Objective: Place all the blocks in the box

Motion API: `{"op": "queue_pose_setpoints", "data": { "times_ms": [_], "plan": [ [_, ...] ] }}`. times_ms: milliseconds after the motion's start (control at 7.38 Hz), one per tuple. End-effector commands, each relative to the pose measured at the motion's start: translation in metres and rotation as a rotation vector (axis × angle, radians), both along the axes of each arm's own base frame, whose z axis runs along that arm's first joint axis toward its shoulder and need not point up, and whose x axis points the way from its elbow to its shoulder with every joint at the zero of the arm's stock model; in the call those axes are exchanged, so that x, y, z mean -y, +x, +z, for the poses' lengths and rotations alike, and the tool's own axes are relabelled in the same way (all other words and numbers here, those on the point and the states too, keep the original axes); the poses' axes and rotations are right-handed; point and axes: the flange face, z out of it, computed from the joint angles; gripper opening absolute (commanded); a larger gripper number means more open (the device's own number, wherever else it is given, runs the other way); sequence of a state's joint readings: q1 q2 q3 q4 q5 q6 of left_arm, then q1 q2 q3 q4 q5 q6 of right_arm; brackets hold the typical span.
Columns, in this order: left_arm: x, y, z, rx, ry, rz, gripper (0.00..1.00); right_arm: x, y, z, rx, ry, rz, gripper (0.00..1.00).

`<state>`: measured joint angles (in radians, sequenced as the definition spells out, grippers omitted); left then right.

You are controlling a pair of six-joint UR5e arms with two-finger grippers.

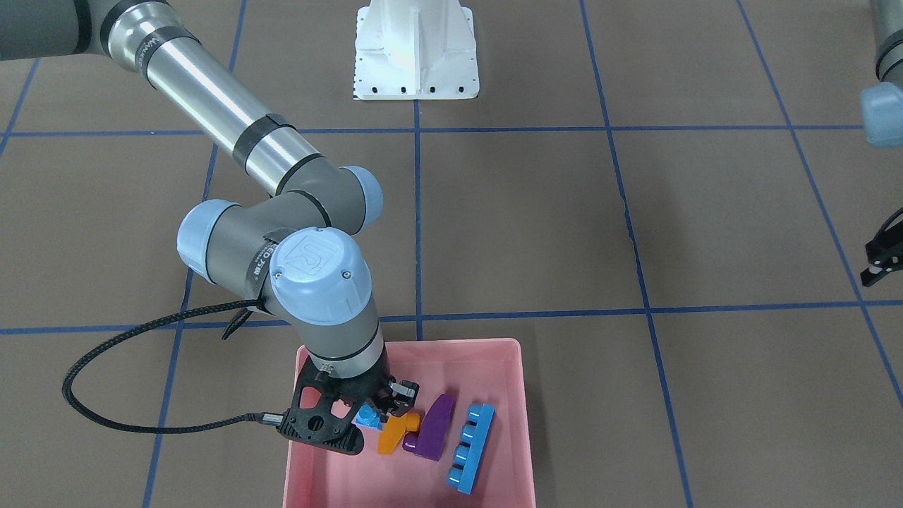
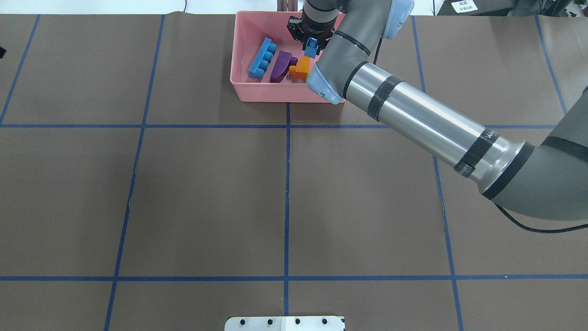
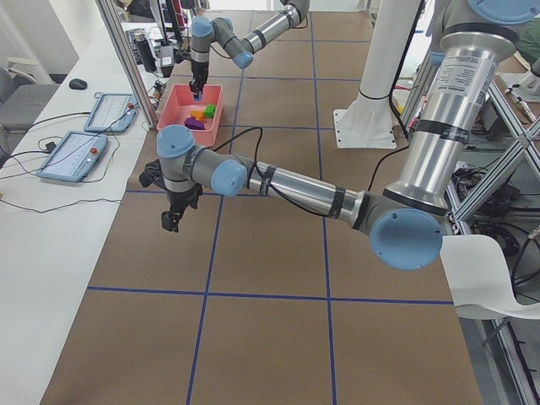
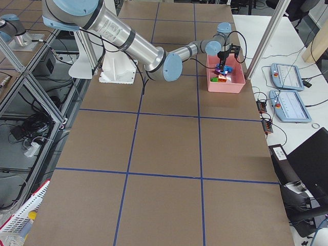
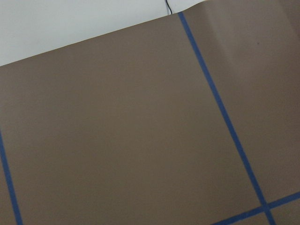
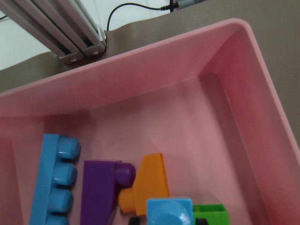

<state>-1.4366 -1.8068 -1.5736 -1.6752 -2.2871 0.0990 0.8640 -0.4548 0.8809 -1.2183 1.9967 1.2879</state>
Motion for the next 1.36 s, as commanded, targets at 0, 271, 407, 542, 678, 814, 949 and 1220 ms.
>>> {"op": "queue_pose_setpoints", "data": {
  "times_ms": [0,271,407,542,678,814,949,1220],
  "plan": [
    [-0.051,-0.022,0.053,0.017,-0.039,0.037,0.99,-0.02,0.109,0.031,0.04,-0.038,-0.053,1.0],
    [-0.076,-0.03,0.07,-0.028,-0.091,0.042,0.99,-0.041,0.232,0.082,-0.026,-0.033,-0.118,1.0],
    [-0.079,-0.034,0.069,-0.028,-0.121,0.035,0.99,-0.069,0.294,0.134,-0.073,0.006,-0.168,1.0],
    [-0.083,-0.036,0.065,-0.027,-0.172,0.029,0.99,-0.091,0.353,0.19,-0.096,0.027,-0.202,1.0],
    [-0.089,-0.044,0.048,-0.026,-0.209,0.015,0.99,-0.112,0.401,0.242,-0.101,0.03,-0.232,1.0],
    [-0.097,-0.045,0.033,-0.025,-0.223,0.013,0.99,-0.138,0.444,0.298,-0.13,0.044,-0.284,1.0],
    [-0.12,-0.047,0.046,-0.023,-0.252,0.015,0.99,-0.164,0.48,0.345,-0.149,0.049,-0.326,1.0],
    [-0.134,-0.049,0.061,-0.009,-0.224,0.074,1.0,-0.218,0.537,0.415,-0.163,0.048,-0.38,1.0]
  ]
}}
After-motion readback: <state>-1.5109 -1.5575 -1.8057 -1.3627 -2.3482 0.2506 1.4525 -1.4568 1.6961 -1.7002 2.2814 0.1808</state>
